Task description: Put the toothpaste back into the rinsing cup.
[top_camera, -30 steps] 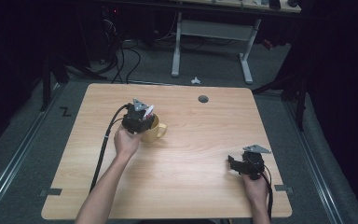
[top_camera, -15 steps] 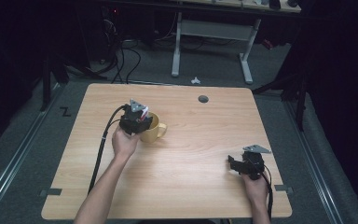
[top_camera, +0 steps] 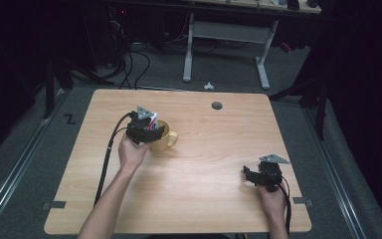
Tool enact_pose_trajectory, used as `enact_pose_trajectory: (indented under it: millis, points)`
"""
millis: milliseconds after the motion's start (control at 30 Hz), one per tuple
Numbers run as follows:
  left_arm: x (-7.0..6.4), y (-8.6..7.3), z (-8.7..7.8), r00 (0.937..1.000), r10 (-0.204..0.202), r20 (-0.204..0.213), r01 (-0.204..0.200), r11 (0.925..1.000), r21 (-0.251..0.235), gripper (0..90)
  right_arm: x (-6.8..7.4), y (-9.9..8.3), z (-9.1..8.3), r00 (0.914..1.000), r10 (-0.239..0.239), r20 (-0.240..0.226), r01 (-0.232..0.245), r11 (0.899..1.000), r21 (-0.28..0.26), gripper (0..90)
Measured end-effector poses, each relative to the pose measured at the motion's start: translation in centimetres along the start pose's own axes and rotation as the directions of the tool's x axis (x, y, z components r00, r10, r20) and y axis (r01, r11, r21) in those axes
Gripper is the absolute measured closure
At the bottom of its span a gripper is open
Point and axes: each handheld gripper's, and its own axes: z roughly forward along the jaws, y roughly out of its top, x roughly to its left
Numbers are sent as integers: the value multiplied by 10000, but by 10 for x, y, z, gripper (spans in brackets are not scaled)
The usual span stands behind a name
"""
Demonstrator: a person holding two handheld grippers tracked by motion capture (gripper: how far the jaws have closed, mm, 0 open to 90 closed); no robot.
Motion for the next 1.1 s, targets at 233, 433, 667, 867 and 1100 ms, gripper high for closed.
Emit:
enact_pose_trajectory:
  millis: [233, 433, 667, 867, 1100]
  points:
    - [0, 1, -8, 10000, 48, 42, -47, 9999, -114, 365, 0, 0, 0, 10000, -8, 5, 8, 10000, -5, 244]
    - [1, 0, -13, 10000, 17, 41, -16, 9998, -193, 353, 0, 0, 0, 10000, -5, 7, 5, 10000, -4, 244]
    - [1, -1, -20, 9999, 102, -3, -103, 9994, -336, 352, 0, 0, 0, 10000, 2, 6, -2, 10000, 1, 244]
    - [1, -1, -24, 9999, 111, -48, -113, 9990, -431, 352, 0, 0, 0, 10000, -6, 9, 6, 10000, -5, 244]
    - [4, -3, -30, 10000, 13, -81, -16, 9989, -474, 350, 0, 0, 0, 10000, -5, 8, 5, 10000, -5, 244]
